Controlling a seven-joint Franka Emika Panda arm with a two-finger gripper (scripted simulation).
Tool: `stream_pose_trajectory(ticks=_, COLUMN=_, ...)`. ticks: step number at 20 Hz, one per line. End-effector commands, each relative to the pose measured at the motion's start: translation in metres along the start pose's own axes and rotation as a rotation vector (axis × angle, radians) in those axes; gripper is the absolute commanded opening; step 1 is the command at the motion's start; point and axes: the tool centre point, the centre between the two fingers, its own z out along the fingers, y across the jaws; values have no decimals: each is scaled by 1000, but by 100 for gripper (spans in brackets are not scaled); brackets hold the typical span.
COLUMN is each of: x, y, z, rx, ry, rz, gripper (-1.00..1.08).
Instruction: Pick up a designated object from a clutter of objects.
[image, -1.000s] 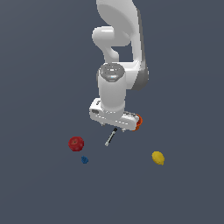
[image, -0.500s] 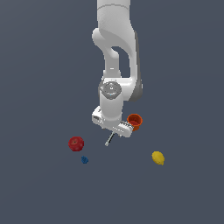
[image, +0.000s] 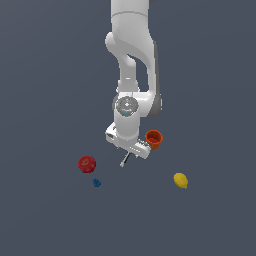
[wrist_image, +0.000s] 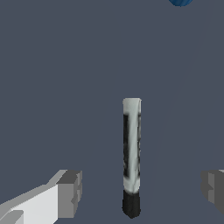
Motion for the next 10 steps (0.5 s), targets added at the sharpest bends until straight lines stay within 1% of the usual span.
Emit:
stream_pose_trajectory(ticks=1, x=0, y=0, z=5, rx=0, ry=0, rz=1, gripper=100)
stream_pose_trajectory(ticks=10, x=-1, y=1, z=43, rx=0, ry=0, rz=3, gripper=100)
